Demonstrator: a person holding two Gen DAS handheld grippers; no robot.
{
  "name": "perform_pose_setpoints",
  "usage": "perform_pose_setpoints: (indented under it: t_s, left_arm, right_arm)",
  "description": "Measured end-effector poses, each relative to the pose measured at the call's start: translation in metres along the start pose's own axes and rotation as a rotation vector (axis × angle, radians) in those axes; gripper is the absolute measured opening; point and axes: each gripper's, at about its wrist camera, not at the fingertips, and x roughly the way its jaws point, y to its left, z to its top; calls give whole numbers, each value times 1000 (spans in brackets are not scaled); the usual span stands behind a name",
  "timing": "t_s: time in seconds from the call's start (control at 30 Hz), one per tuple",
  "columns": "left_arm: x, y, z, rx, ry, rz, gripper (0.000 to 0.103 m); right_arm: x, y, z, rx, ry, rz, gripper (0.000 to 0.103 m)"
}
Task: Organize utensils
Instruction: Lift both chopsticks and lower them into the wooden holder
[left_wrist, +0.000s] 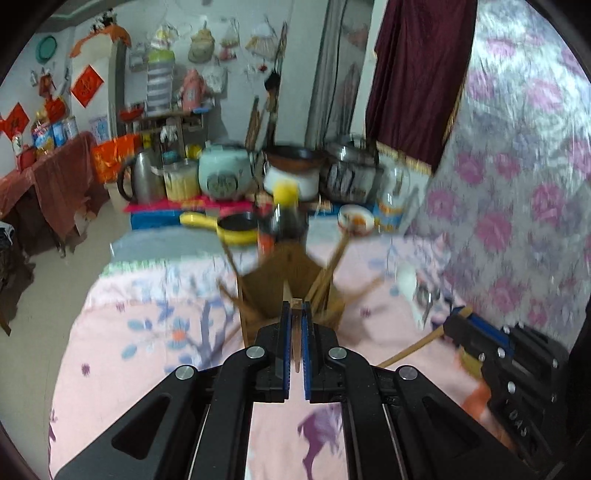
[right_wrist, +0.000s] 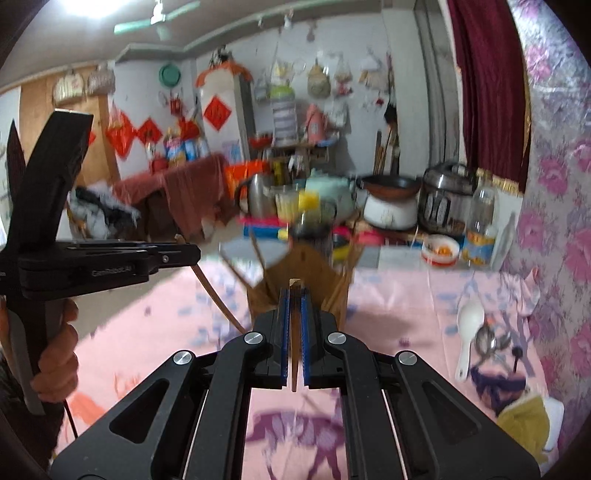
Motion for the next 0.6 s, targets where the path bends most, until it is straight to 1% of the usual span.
perform_pose_setpoints:
  t_s: [0.03,0.07,0.13,0.2,0.27,0.33,0.4,0.47,0.53,0.57,0.6]
  left_arm:
    - [-4,0,6,0,-23,8,6]
    - [-8,-2,16,1,-60,23,6]
    - [-16,-4,34,-5,-131,53,6]
    - [-17,-4,44,-12,-175,74,6]
    - [-9,-4,51,-21,-193,80,6]
    - [4,-1,52,-34,-184,75,6]
    - [20,2,48,-45,-180,97,6]
    - [37,7,42,-54,-173,118,6]
    - [55,16,34,-83,-151,107,6]
    - [67,23,27,-114,-123,83,6]
    - [75,28,23,-135,-101,61,6]
  right_arm:
    - [-1,0,6,5,-27,-1,6]
    - [-2,0,16,12,-70,-11,6]
    - [-3,1,25,18,-123,-33,6]
    - [1,2,34,24,-182,-62,6]
    - [11,3,39,28,-221,-89,6]
    - [23,3,41,29,-234,-105,6]
    - [40,2,39,30,-227,-113,6]
    - [63,-3,34,34,-194,-110,6]
    - [93,-7,28,25,-118,-102,6]
    - [103,-10,24,29,-89,-104,7]
    - [117,-13,21,31,-39,-96,7]
